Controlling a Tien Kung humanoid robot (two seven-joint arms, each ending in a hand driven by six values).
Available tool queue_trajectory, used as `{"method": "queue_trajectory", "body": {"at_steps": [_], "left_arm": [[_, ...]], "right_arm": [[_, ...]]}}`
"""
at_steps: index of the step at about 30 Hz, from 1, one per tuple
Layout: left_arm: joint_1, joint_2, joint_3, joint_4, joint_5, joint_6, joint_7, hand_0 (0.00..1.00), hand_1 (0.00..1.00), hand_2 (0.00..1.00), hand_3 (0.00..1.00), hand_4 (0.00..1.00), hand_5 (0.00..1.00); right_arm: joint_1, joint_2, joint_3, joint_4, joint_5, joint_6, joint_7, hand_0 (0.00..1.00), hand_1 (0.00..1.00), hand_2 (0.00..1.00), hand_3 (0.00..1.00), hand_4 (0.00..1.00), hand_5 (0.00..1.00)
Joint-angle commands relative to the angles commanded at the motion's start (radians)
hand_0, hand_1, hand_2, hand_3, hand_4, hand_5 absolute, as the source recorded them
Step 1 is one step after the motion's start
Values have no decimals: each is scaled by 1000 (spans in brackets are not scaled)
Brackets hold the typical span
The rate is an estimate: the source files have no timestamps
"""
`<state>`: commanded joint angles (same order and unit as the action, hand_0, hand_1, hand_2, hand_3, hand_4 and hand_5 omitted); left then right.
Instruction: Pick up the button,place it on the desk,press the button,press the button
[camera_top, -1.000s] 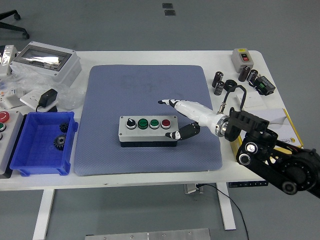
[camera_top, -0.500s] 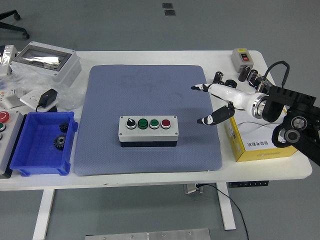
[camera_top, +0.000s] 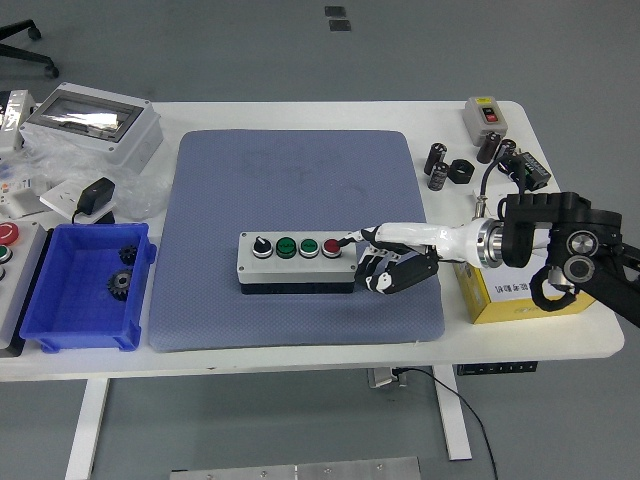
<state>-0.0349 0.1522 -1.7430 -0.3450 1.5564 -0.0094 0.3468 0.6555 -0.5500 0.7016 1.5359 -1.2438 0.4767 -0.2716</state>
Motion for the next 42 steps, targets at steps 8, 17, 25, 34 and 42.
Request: {"method": "queue_trajectory", "body": {"at_steps": [8, 17, 25, 34, 42], "left_arm": [[0, -3, -2, 1, 3, -2, -2, 566, 486, 472, 597, 108, 2], [-1, -4, 1, 1, 0, -1, -1, 566, 486, 472, 597, 108, 2], [-4, -4, 1, 3, 0, -4, -8, 566, 486, 471, 597, 108, 2], [-2, 0, 2, 2, -1, -6, -7, 567, 486, 472, 597, 111, 2], [-12, 4, -19, 7, 33, -22, -29, 567, 486, 472, 597, 112, 2]], "right_arm": [[-14, 63, 5, -44, -46, -44, 7, 123, 332, 242, 998, 134, 165], [-12, 72, -21, -86, -67, -58, 1, 149, 318, 231, 998, 145, 153], [-2, 71, -70, -100, -98, -57, -11, 141, 304, 222, 998, 173, 123], [-22, 59, 32, -56, -36, -84, 71, 143, 297, 219, 998, 180, 119], [-130, 82, 210, 31, 40, -211, 218, 146, 301, 222, 998, 221, 118]]}}
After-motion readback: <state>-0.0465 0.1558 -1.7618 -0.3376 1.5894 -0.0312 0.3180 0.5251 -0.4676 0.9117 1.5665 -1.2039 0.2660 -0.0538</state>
